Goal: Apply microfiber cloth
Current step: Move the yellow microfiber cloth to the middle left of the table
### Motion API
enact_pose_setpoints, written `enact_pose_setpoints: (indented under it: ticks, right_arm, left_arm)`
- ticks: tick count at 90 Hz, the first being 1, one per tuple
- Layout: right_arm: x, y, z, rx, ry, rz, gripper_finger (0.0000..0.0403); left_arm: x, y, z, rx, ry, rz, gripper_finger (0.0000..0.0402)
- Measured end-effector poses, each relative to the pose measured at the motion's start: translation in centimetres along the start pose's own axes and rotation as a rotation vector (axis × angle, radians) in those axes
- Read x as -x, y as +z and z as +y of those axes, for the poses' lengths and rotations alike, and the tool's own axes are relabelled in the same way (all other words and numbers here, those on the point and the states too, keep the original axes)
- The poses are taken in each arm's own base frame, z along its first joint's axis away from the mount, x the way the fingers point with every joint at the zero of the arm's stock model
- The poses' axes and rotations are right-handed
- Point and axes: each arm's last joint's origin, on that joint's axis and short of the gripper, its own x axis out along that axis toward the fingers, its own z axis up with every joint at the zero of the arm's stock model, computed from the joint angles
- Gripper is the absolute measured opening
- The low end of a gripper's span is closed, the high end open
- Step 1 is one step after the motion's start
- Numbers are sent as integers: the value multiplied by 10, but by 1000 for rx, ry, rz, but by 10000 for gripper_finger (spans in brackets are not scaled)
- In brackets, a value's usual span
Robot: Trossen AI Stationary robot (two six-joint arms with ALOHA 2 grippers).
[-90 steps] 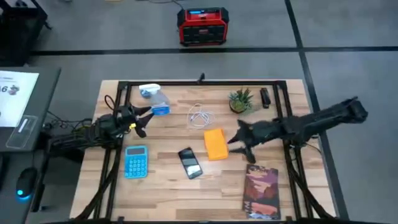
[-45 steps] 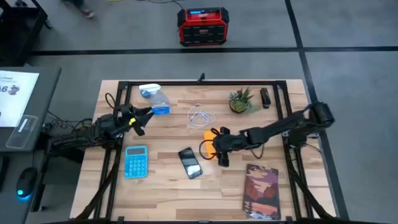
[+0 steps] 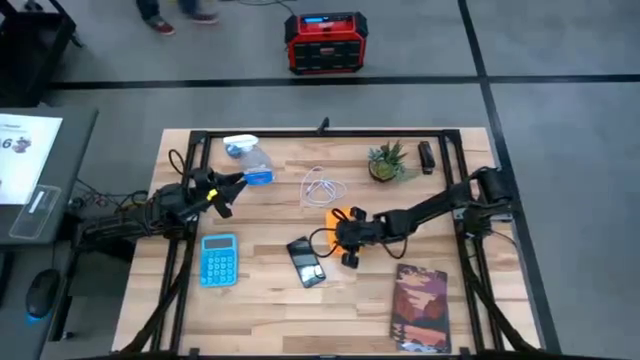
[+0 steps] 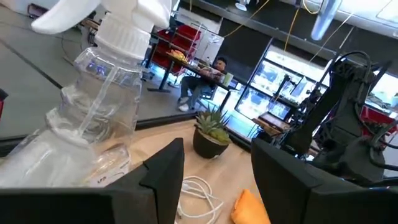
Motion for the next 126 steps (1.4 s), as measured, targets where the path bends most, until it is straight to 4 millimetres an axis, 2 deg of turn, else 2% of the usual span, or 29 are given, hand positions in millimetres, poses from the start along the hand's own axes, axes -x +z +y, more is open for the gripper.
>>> enact_pose_setpoints:
  ticks: [11,21,33,45,54,68,76,85,95,103,113,126]
  right_arm:
    - [17,14,5,11,-5,-37,9]
    - [39,45,20,31,45,-154,4]
    - [59,80,51,86,118,-266,2]
    - [64,116,85,136,178,-368,2]
    - [49,135,107,190,195,-403,1]
    - [2,150,132,242,186,-395,1]
    - [-24,155,138,244,173,-369,6]
    - [-50,152,141,256,155,-280,20]
    - [-70,150,142,268,226,-202,43]
    - [-78,154,142,246,324,-180,67]
    - [-78,160,138,255,413,-171,100]
    - [-53,175,134,320,415,-219,144]
  left_arm:
    - [0,0,0,0,0,0,162]
    - [0,0,0,0,0,0,162]
    - [0,0,0,0,0,0,162]
    - [0,0,0,-2,0,0,162]
    - [0,0,0,-1,0,0,162]
    - [0,0,0,22,-1,2,162]
    - [0,0,0,45,0,3,162]
    - [0,0,0,51,0,3,162]
    - [0,0,0,51,0,4,162]
    - [0,0,0,52,-1,3,162]
    - [0,0,0,52,-1,2,162]
    - [0,0,0,52,-1,2,162]
